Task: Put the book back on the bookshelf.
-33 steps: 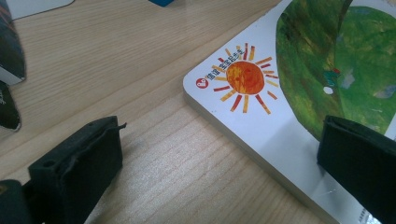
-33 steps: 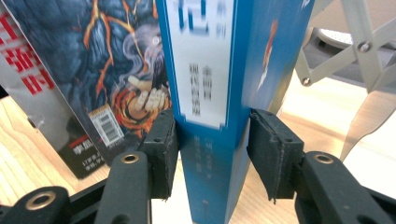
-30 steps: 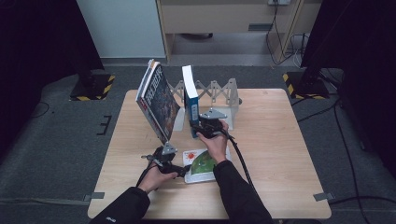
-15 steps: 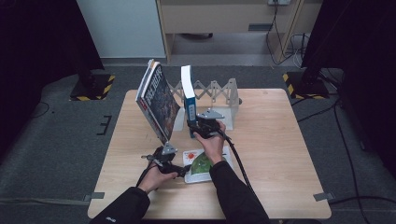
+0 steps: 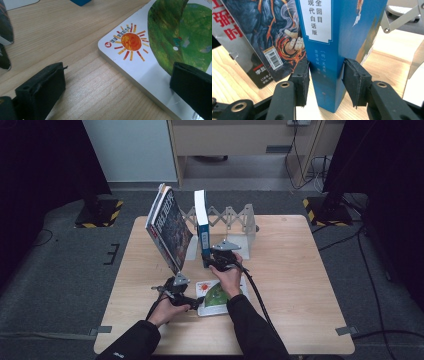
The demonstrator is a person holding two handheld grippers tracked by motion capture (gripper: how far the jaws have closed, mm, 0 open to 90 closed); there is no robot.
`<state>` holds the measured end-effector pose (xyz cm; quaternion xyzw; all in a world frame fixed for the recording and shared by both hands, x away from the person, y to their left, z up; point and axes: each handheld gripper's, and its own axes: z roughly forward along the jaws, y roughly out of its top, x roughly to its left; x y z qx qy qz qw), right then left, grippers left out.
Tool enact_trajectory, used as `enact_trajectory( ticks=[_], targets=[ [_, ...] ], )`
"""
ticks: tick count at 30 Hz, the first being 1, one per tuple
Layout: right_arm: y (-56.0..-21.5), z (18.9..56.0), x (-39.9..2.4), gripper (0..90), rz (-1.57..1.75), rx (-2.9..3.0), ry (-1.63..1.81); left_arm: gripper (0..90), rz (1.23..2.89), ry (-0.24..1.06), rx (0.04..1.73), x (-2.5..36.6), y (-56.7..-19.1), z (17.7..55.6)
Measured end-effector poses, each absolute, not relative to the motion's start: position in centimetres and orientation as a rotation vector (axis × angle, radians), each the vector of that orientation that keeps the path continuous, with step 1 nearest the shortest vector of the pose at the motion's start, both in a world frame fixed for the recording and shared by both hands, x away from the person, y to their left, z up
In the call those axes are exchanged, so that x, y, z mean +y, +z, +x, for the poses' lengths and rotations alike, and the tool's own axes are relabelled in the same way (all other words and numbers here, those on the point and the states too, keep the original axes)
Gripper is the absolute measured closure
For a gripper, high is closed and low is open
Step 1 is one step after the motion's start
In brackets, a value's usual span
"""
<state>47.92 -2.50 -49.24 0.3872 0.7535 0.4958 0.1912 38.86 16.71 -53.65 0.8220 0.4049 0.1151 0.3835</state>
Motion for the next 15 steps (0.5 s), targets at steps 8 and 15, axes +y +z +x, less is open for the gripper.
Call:
enact_trajectory(
  ticks=[8, 15],
  targets=[
    [-49.11, 47.58, -1.74, 57.2, 1.178, 2.081, 1.394, 0.0, 2.095, 0.293, 1.032, 16.71, -53.65, 38.85],
    [-49.12, 47.80, -2.23, 54.4, 1.130, 2.099, 1.415, 0.0, 2.095, 0.293, 1.033, 16.71, -53.66, 38.85]
  ],
)
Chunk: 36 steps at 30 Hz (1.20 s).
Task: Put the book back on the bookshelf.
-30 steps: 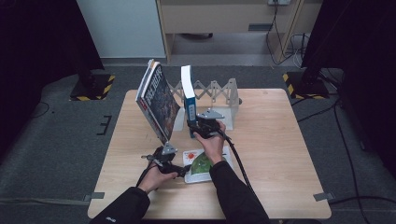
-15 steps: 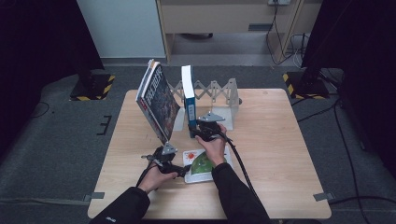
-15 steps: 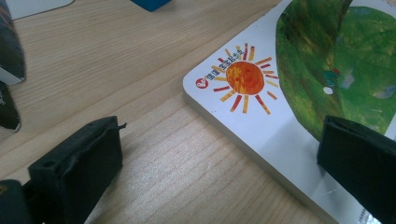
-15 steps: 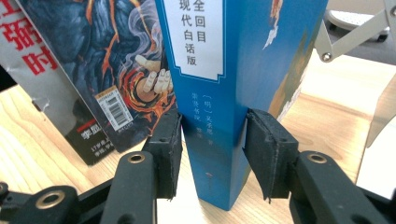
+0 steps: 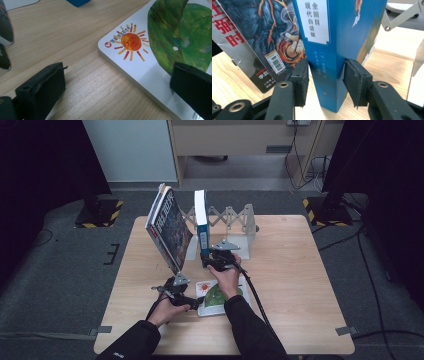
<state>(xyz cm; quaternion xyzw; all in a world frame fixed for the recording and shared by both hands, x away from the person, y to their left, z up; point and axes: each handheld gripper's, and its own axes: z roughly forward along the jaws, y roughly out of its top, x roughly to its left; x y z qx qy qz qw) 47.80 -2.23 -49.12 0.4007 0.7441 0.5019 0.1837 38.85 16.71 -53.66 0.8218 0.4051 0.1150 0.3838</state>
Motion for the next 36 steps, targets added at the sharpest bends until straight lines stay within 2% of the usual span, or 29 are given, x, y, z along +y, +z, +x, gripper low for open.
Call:
enact_trajectory(
  ticks=[3, 19, 27, 36],
  targets=[
    [-48.8, 47.8, -2.6, 48.9, 1.100, 2.102, 1.449, 0.0, 2.095, 0.293, 1.032, 16.7, -53.7, 38.9],
    [-44.3, 46.1, -6.9, 35.3, 1.030, 2.072, 1.442, 0.0, 2.092, 0.291, 1.033, 16.7, -53.7, 38.9],
    [-43.1, 45.1, -10.7, 33.0, 1.056, 2.124, 1.368, 0.0, 2.092, 0.290, 1.035, 16.7, -53.7, 38.9],
    [-44.0, 43.1, -14.6, 31.8, 1.100, 2.187, 1.308, 0.0, 2.088, 0.289, 1.037, 16.7, -53.6, 38.8]
  ],
)
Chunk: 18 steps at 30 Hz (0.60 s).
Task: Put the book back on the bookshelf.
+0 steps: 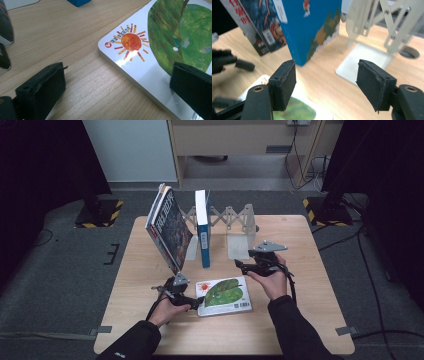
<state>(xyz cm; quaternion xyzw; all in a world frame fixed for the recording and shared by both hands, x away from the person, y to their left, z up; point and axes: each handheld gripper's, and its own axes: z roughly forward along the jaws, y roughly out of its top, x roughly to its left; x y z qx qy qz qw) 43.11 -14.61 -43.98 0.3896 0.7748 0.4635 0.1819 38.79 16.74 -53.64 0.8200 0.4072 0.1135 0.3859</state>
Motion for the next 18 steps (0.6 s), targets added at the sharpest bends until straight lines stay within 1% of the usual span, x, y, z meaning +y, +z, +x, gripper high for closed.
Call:
enact_trajectory(
  ticks=[5, 14, 18],
  targets=[
    [-45.0, 41.7, -16.4, 31.8, 1.104, 2.207, 1.281, 3.1, 2.096, 0.281, 1.058, 16.6, -53.4, 38.7],
    [-47.2, 40.2, -18.5, 31.6, 1.192, 2.226, 1.273, 18.5, 2.088, 0.242, 1.076, 15.9, -52.8, 38.1],
    [-47.7, 40.0, -19.0, 31.5, 1.227, 2.230, 1.270, 22.2, 2.081, 0.193, 1.082, 15.2, -52.4, 37.7]
  ],
)
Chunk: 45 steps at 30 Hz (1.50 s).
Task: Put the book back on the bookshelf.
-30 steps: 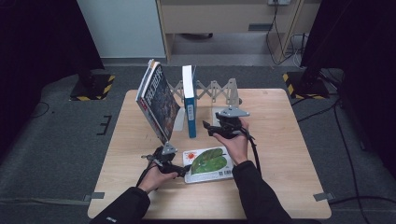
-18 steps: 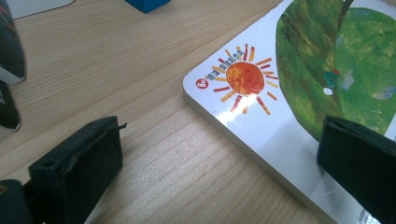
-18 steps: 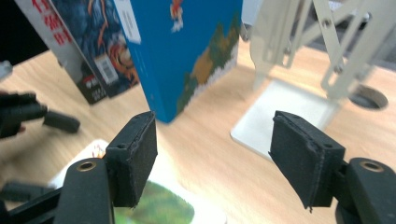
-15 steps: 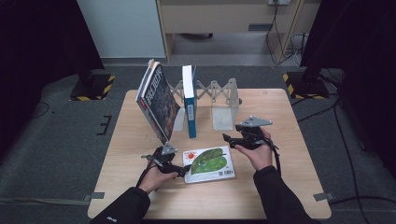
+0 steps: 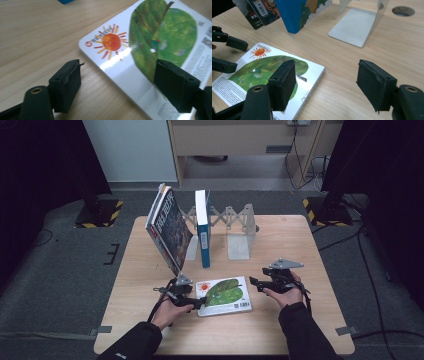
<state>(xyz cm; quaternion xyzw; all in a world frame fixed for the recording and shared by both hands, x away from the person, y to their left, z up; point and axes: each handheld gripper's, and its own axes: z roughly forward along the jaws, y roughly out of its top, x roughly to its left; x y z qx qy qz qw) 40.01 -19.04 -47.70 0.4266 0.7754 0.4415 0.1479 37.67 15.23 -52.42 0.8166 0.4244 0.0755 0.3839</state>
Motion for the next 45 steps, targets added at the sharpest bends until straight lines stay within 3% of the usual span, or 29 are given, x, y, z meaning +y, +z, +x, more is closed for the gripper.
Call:
enact_trajectory(
  ticks=[19, 32, 35, 41, 45],
  targets=[
    [-51.1, 38.1, -17.9, 31.7, 1.283, 2.337, 1.222, 23.2, 2.088, 0.139, 1.110, 14.4, -52.3, 36.6],
    [-52.7, 38.2, -16.2, 35.8, 1.285, 2.439, 1.215, 31.1, 2.039, 0.160, 1.117, 14.3, -51.6, 36.5],
    [-52.7, 38.1, -16.1, 36.4, 1.293, 2.443, 1.229, 34.8, 2.003, 0.090, 1.125, 14.1, -51.5, 36.5],
    [-52.8, 38.2, -16.1, 36.1, 1.302, 2.447, 1.234, 33.2, 2.001, 0.207, 1.174, 13.9, -51.7, 36.4],
    [-52.8, 38.2, -16.1, 35.7, 1.303, 2.449, 1.237, 31.7, 2.002, 0.197, 1.242, 14.3, -52.2, 36.7]
  ],
)
